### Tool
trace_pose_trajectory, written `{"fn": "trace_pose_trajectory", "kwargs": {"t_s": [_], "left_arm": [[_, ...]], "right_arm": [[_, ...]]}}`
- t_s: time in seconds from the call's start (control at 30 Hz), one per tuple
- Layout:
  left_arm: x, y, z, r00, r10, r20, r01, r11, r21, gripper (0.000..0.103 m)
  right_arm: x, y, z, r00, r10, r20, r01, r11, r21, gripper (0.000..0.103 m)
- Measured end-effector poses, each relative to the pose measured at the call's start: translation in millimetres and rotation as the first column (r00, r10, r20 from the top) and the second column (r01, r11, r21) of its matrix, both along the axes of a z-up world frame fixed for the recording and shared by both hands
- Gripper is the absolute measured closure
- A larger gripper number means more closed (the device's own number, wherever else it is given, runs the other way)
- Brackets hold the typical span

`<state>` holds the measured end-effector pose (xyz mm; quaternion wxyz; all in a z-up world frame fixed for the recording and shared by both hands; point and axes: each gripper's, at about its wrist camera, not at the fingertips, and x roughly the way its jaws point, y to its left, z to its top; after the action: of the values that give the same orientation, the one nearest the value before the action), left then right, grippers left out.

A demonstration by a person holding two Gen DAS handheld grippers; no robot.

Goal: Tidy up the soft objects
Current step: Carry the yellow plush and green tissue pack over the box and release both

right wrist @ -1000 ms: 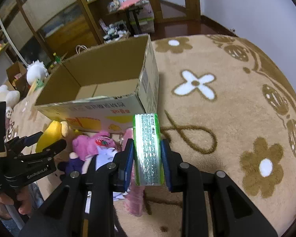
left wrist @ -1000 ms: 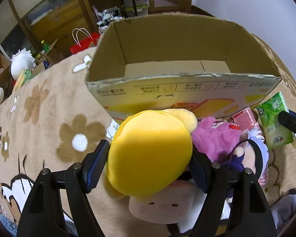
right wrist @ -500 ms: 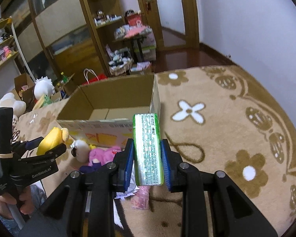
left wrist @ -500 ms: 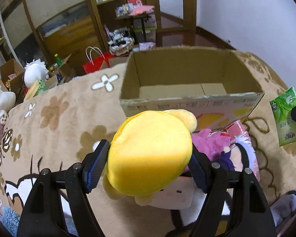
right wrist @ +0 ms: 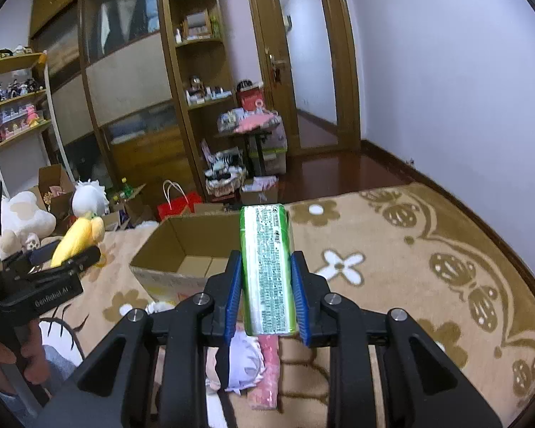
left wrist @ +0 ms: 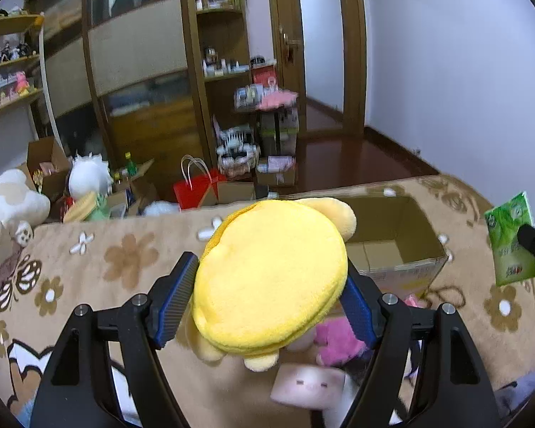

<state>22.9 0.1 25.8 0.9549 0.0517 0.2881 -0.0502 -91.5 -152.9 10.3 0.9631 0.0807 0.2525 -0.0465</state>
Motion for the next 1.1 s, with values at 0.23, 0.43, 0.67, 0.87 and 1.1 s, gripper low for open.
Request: {"fn": "trace_pose_trajectory", "kwargs": {"t_s": [0.23,0.43,0.67,0.87,1.1], "left_arm": [[14,-11,16,0.997,-0.018,0.078,0.017,1.0,0.018,0.028],[27,-22,16,0.995,-0.039,0.092,0.035,0.999,0.037,0.028],[44,-30,10,0.995,-0.058,0.079,0.055,0.997,0.048,0.028],[55,-32,4,0.997,-0.051,0.06,0.048,0.997,0.053,0.028],[71,-30,-7,0.998,-0.055,0.023,0.054,0.997,0.061,0.028]], "right_arm": [[3,0,7,0.999,-0.016,0.044,0.015,1.0,0.017,0.075],[15,-2,11,0.997,-0.019,0.069,0.018,1.0,0.017,0.075],[36,0,10,0.996,-0.006,0.088,0.006,1.0,-0.001,0.075],[53,8,7,0.997,0.036,0.073,-0.033,0.999,-0.042,0.075],[75,19,-6,0.997,0.075,0.026,-0.074,0.995,-0.061,0.075]]}}
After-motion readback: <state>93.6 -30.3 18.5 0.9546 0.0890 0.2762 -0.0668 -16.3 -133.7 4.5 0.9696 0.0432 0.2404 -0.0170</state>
